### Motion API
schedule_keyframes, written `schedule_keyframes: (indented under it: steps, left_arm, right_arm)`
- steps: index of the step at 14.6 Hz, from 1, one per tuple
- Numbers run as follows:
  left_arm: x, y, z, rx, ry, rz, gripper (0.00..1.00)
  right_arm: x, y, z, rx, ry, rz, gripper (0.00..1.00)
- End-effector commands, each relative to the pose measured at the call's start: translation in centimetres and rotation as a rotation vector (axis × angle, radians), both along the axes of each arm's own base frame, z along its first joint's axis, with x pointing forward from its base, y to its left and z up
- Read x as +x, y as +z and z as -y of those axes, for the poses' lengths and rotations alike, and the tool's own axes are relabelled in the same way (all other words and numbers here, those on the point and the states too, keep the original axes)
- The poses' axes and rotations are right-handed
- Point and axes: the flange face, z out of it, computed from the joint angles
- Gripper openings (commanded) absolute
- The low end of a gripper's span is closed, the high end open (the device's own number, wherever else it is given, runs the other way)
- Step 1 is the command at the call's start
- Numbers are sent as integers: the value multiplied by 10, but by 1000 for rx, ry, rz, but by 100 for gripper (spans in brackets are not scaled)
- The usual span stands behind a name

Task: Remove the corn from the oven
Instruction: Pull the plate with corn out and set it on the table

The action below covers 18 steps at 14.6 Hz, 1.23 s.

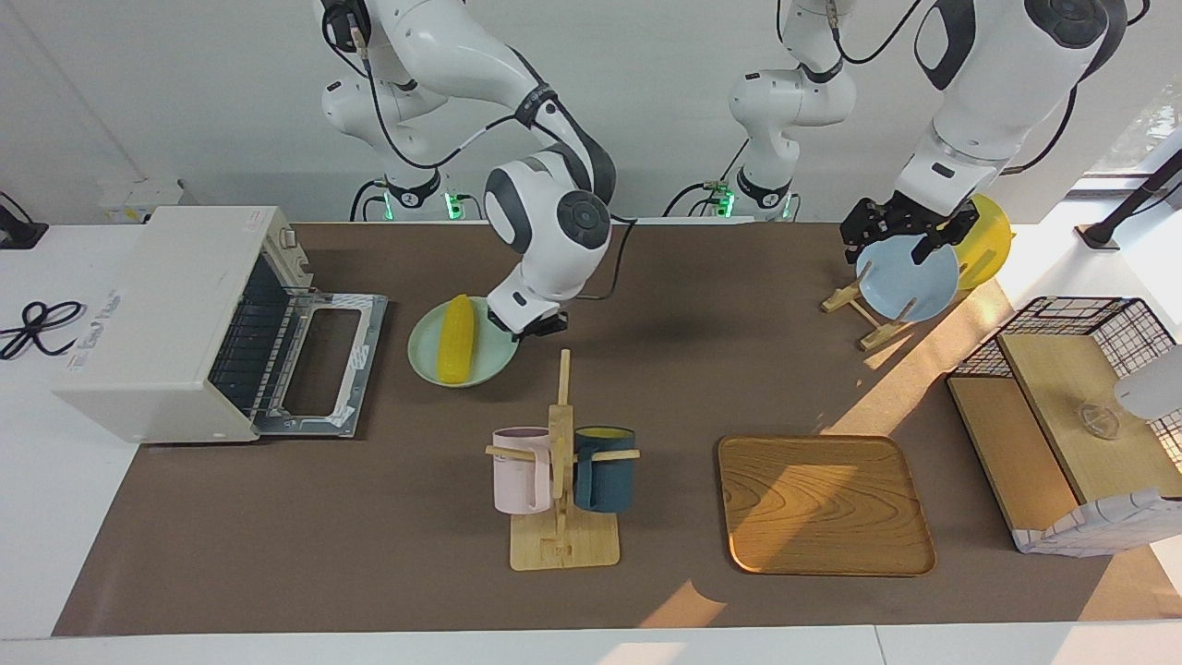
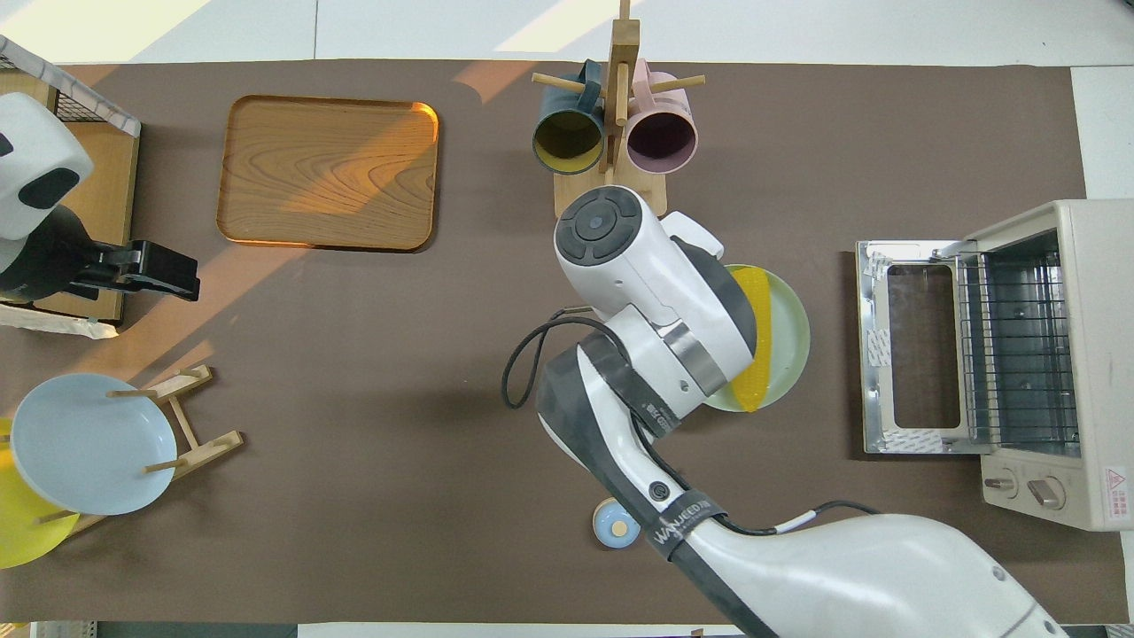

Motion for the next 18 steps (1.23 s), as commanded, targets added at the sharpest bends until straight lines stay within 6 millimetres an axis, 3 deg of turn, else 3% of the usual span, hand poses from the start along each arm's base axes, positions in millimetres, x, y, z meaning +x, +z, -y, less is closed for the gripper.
schedule_keyframes:
  steps: [1,7,8,9,11,13,16,18]
  left_arm:
    - [-6,4,-4,-5,15,1,100]
    - [-6,4,-4,-5,16,1,100]
    - [-6,4,-4,-5,16,1,100]
    - [-7,4,-2,-5,13,1,100]
    - [-7,3,-2,-4,13,-5,100]
    - [-7,3,-2,-5,15,-5,100]
    - [-9,2,1,-2,8,-14,100]
    - [-10,2,3,-3,7,-16,100]
  right_arm:
    - [-7,-9,-47,82,-85,47,0]
    - [-8,-28,-58,198,-143,87,0]
    - [-6,-25,-57,201,-146,91,18]
    - [-5,-19,-59,204,-143,96,29]
    - [-1,-4,-62,205,-133,103,40]
    - [7,15,-50,199,-122,116,42]
    - [22,52,-1,185,-96,120,42]
    - [29,62,45,138,-78,93,42]
